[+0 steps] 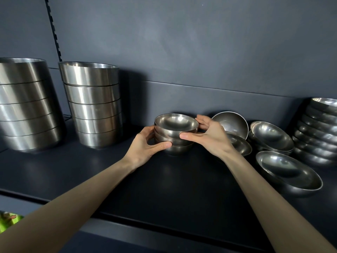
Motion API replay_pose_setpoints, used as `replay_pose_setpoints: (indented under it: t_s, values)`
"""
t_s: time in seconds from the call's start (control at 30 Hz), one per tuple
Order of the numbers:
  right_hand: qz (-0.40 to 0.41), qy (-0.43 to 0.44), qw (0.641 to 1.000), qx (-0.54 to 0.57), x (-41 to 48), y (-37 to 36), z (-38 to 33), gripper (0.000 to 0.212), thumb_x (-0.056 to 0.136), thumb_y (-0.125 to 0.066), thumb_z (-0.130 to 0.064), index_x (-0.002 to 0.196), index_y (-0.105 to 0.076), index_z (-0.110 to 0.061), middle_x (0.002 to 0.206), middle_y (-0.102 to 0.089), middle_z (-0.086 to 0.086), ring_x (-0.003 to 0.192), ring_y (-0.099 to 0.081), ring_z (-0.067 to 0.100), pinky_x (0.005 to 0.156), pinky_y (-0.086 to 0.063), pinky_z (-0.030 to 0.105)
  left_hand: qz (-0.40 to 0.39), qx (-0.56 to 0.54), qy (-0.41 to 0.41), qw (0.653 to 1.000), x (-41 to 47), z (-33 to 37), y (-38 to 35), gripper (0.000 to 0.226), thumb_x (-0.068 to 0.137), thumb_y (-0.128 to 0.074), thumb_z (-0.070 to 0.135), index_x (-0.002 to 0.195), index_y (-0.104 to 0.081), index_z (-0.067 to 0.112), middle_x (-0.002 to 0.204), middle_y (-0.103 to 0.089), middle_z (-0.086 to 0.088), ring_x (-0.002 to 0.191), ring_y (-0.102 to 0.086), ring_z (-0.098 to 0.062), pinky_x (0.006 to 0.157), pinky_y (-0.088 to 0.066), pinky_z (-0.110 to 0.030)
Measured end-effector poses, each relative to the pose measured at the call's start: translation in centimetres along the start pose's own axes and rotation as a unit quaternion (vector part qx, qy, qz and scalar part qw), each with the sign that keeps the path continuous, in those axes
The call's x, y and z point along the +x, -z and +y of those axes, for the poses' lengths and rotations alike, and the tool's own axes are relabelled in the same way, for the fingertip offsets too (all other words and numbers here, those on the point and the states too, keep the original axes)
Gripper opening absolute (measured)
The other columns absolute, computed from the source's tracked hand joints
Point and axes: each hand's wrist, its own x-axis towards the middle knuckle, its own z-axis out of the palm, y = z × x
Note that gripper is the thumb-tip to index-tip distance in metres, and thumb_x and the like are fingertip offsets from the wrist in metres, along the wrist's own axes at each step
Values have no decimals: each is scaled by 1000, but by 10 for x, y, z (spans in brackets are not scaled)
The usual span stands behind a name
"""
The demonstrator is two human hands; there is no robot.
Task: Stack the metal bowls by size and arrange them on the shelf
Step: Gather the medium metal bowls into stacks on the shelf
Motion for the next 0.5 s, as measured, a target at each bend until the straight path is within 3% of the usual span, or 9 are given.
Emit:
replay_pose_setpoints:
  t_s: [0.1,0.17,0.27,0.4,0.5]
  values:
    - [-1,7,1000,10,0,0,0,92,62,-89,-23,141,-44,-7,128,-56,-9,112,-52,1,100,-42,20,0,4,-2,1000,0,0,0,65,58,-79,30,116,-52,20,112,-64,10,113,-58,-5,99,-44,-21]
    - [-4,10,1000,11,0,0,0,95,62,-89,-24,142,-42,-6,136,-54,-1,116,-50,4,103,-42,23,0,7,-2,1000,1,-1,1,66,58,-79,31,117,-52,19,113,-63,10,114,-58,-6,100,-43,-22]
    - [-3,9,1000,9,-1,0,-1,93,63,-89,-24,141,-43,-7,132,-55,-5,115,-51,3,102,-43,23,5,14,-4,1000,1,-2,2,69,58,-80,34,119,-52,18,114,-63,10,115,-58,-7,101,-44,-25]
    - [-7,7,1000,-3,-3,-1,-3,87,63,-88,-23,138,-47,-7,107,-53,-25,107,-53,0,101,-44,25,6,19,-4,1000,0,-1,1,70,58,-79,34,120,-51,17,111,-61,14,114,-58,-6,100,-45,-22]
    - [-16,7,1000,-2,-3,-1,-1,86,63,-88,-23,137,-47,-7,107,-54,-23,104,-53,-4,102,-45,26,2,25,-1,1000,1,-1,1,73,59,-79,35,123,-50,16,115,-60,13,118,-56,-8,103,-44,-27]
